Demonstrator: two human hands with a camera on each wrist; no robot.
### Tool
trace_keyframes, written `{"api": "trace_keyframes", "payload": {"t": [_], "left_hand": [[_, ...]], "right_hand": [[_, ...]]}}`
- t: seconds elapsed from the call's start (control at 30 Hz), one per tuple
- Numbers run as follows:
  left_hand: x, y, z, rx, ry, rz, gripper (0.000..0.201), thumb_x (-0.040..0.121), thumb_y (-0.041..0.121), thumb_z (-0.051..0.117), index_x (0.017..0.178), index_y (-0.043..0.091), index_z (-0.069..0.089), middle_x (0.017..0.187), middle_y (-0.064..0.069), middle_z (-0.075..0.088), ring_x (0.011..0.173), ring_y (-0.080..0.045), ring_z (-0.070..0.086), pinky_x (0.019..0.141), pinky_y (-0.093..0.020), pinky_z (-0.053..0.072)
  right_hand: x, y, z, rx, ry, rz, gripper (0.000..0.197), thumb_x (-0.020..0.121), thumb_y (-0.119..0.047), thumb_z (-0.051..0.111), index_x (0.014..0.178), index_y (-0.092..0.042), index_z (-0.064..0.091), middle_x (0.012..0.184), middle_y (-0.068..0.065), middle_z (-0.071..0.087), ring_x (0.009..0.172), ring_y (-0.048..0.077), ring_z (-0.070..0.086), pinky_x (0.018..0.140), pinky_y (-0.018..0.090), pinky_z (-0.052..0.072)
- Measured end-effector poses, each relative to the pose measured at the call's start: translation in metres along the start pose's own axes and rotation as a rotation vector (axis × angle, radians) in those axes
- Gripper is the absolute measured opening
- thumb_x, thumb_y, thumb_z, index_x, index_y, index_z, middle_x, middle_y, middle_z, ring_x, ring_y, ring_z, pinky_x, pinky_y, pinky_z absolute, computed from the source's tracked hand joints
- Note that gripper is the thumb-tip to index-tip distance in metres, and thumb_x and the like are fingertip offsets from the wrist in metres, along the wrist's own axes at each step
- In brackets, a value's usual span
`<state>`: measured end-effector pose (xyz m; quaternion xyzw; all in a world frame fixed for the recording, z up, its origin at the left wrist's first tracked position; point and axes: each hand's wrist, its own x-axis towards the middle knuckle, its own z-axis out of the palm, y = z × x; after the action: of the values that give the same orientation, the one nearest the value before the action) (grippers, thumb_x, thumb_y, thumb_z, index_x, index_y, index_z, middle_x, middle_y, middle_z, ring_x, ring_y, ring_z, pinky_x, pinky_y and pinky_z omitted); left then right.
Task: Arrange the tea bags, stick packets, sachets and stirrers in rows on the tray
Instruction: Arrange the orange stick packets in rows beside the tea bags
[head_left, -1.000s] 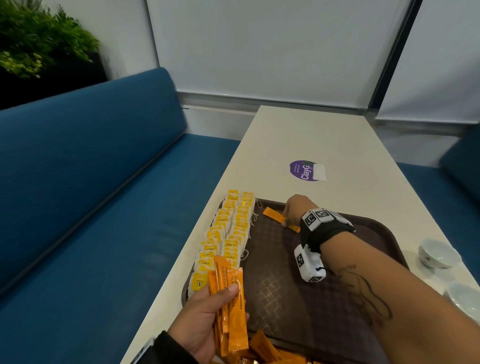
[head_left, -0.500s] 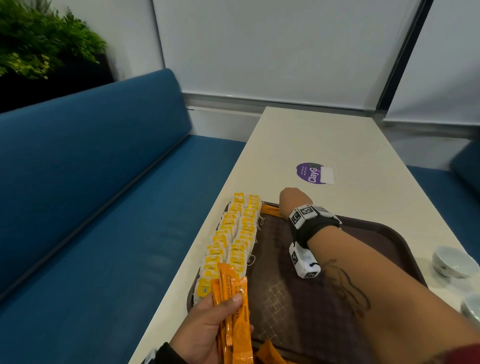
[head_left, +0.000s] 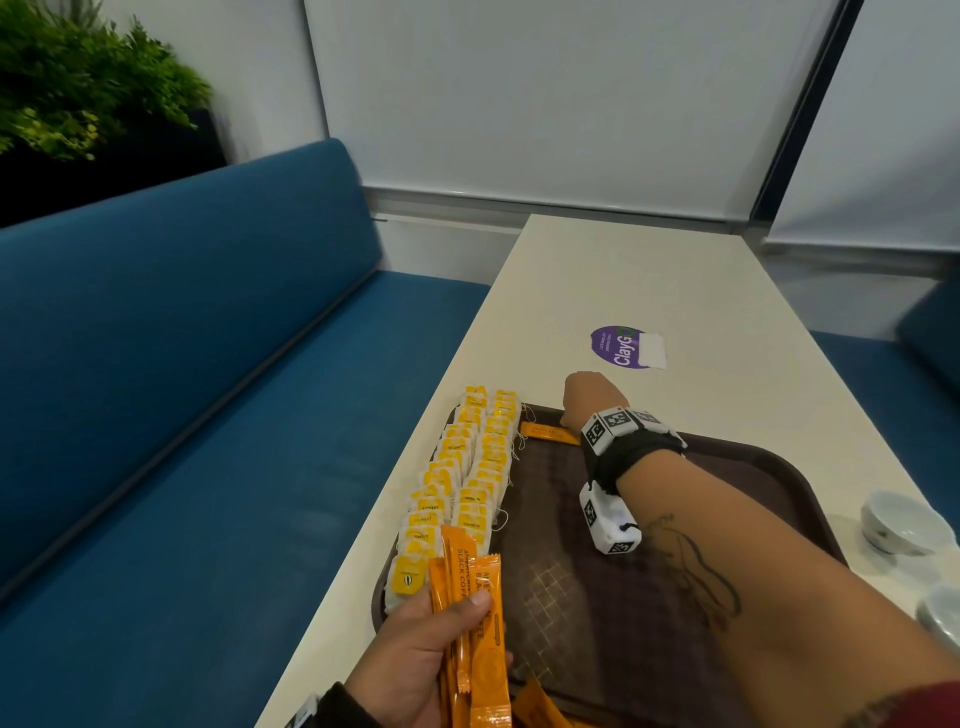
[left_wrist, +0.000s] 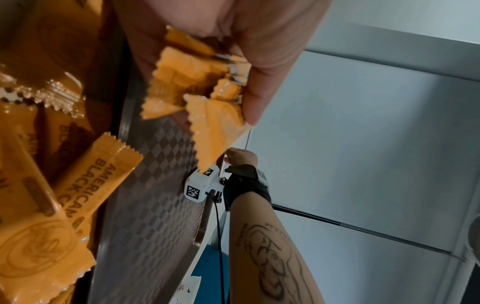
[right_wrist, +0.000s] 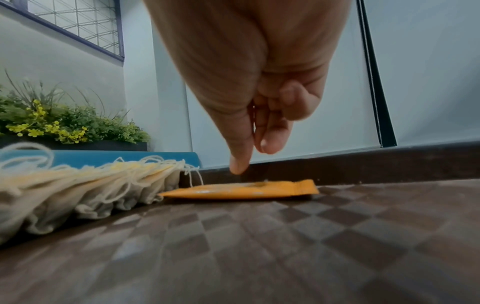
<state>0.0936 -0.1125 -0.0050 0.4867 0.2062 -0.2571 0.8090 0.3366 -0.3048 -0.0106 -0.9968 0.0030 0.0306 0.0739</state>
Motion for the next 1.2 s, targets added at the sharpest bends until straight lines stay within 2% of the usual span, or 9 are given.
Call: {"api": "trace_keyframes", "payload": {"t": [0.23,0.4,0.57,0.63,0.7,0.8,0.9,1.03,1.2], "left_hand": [[-0.004,0.002,0.009,-0.015,0.024,0.007,0.020,0.087,0.009,0.058,0.107,0.011,0.055,0.081,-0.018,0.067,0.065,-0.033,0.067,0.048,-0.036,0.056],[-0.005,-0.002,0.012,0.005,0.024,0.003,0.010,0.087,0.008,0.057,0.095,0.014,0.055,0.077,-0.018,0.068,0.057,-0.031,0.068,0.048,-0.036,0.056],[-0.006,-0.003,0.013,0.030,0.018,-0.001,0.011,0.087,0.006,0.057,0.090,0.016,0.054,0.082,-0.018,0.065,0.069,-0.034,0.064,0.045,-0.036,0.056],[-0.005,-0.002,0.012,0.044,0.028,-0.003,0.009,0.087,0.006,0.057,0.090,0.014,0.055,0.074,-0.017,0.067,0.063,-0.033,0.066,0.045,-0.036,0.056],[-0.003,-0.001,0.010,0.069,0.043,-0.004,0.009,0.087,0.007,0.058,0.091,0.014,0.055,0.067,-0.016,0.069,0.055,-0.031,0.068,0.047,-0.037,0.056],[0.001,0.000,0.005,0.094,0.064,-0.007,0.011,0.086,0.008,0.059,0.092,0.015,0.054,0.074,-0.017,0.068,0.056,-0.031,0.068,0.048,-0.037,0.055],[0.003,0.001,0.002,0.076,0.065,-0.008,0.009,0.087,0.008,0.058,0.093,0.014,0.054,0.067,-0.016,0.069,0.053,-0.031,0.068,0.046,-0.036,0.056],[0.004,0.001,0.002,0.069,0.072,-0.007,0.009,0.087,0.008,0.057,0.093,0.014,0.054,0.068,-0.017,0.068,0.052,-0.031,0.067,0.043,-0.035,0.054],[0.006,-0.001,0.001,0.075,0.070,-0.006,0.010,0.087,0.007,0.058,0.093,0.014,0.054,0.068,-0.017,0.069,0.050,-0.029,0.068,0.042,-0.034,0.054]], "right_hand": [[-0.014,0.025,-0.008,0.001,-0.013,0.041,0.013,0.087,-0.008,0.059,0.099,-0.005,0.064,0.106,0.010,0.065,0.096,0.025,0.062,0.076,0.029,0.047],[-0.028,0.039,-0.003,-0.038,-0.199,-0.001,0.026,0.088,-0.021,0.062,0.112,-0.012,0.068,0.115,0.006,0.065,0.105,0.024,0.061,0.094,0.033,0.048],[-0.031,0.040,-0.001,0.052,-0.110,-0.010,0.027,0.089,-0.024,0.060,0.114,-0.015,0.062,0.116,0.004,0.061,0.107,0.023,0.057,0.093,0.033,0.047],[-0.030,0.035,-0.001,0.046,-0.118,-0.036,0.027,0.090,-0.025,0.059,0.115,-0.016,0.061,0.117,0.005,0.061,0.108,0.023,0.057,0.092,0.032,0.046],[-0.027,0.028,0.001,0.017,-0.161,-0.042,0.024,0.090,-0.022,0.058,0.110,-0.011,0.065,0.111,0.007,0.064,0.103,0.024,0.060,0.090,0.033,0.048],[-0.022,0.022,0.004,-0.014,-0.200,-0.021,0.018,0.086,-0.018,0.061,0.096,-0.004,0.067,0.096,0.009,0.065,0.088,0.024,0.062,0.081,0.032,0.051],[-0.019,0.020,0.004,-0.023,-0.210,0.038,0.012,0.083,-0.017,0.067,0.084,-0.007,0.061,0.088,0.009,0.060,0.082,0.025,0.059,0.072,0.030,0.048],[-0.015,0.023,0.003,-0.001,-0.130,0.105,0.016,0.090,-0.012,0.057,0.101,-0.003,0.063,0.094,0.010,0.060,0.092,0.027,0.062,0.074,0.028,0.044],[-0.008,0.024,0.003,0.098,-0.069,0.128,0.020,0.090,-0.008,0.054,0.103,-0.004,0.068,0.110,0.011,0.066,0.101,0.026,0.063,0.080,0.028,0.048]]}}
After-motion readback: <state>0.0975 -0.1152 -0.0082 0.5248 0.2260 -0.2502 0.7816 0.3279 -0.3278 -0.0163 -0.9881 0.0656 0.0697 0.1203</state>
